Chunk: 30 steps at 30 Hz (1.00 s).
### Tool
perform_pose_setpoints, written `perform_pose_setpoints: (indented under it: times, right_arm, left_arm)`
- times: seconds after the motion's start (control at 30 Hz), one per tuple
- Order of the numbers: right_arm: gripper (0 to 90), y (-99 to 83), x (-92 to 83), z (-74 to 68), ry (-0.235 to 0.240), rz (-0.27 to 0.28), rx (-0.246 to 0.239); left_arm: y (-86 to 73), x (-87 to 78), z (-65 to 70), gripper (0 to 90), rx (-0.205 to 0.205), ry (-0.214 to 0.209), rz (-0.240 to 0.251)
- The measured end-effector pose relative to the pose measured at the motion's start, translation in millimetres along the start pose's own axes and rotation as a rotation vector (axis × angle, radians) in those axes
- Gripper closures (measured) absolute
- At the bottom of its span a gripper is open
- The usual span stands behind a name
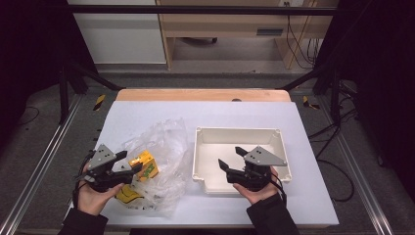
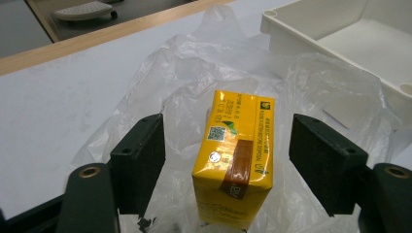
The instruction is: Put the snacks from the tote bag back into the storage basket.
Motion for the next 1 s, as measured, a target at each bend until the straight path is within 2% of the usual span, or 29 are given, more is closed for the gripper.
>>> perform_pose_setpoints:
  times: [0.1, 0.27, 0.6, 0.8, 1.0]
  right_arm:
    - [29.7, -5.3, -8.0, 12.0, -0.026, -0.006, 0.008]
    - [29.2, -12.4, -14.4, 21.4, -0.045, -0.018, 0.006]
    - [28.6, -35.0, -29.6, 45.5, -0.087, -0.067, 0.027]
    - [28.7, -38.9, -33.4, 53.4, -0.103, -0.071, 0.041]
    - [28.7, -40.6, -31.2, 53.5, -0.104, -0.082, 0.034]
  left_arm:
    - [-0.2, 2.6, -0.2, 29.3, 0.002, -0.005, -0.015]
    - [-1.9, 9.4, -1.4, 30.4, -0.005, -0.012, -0.047]
    - [-5.5, 18.4, -2.9, 34.0, 0.009, -0.019, -0.098]
    - [-9.0, 24.5, -3.2, 38.9, 0.015, -0.025, -0.125]
    - [-12.0, 28.1, -3.3, 44.2, 0.013, -0.042, -0.143]
Point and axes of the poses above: each handheld gripper's, and its own axes: x roughly forward along the jaws, y roughly out of its top, z roughly to its right, the point moved 3 cm from there along x, roughly forward along the jaws, and after that the axes turned 6 degrees about -y, right-handed, at the moved point
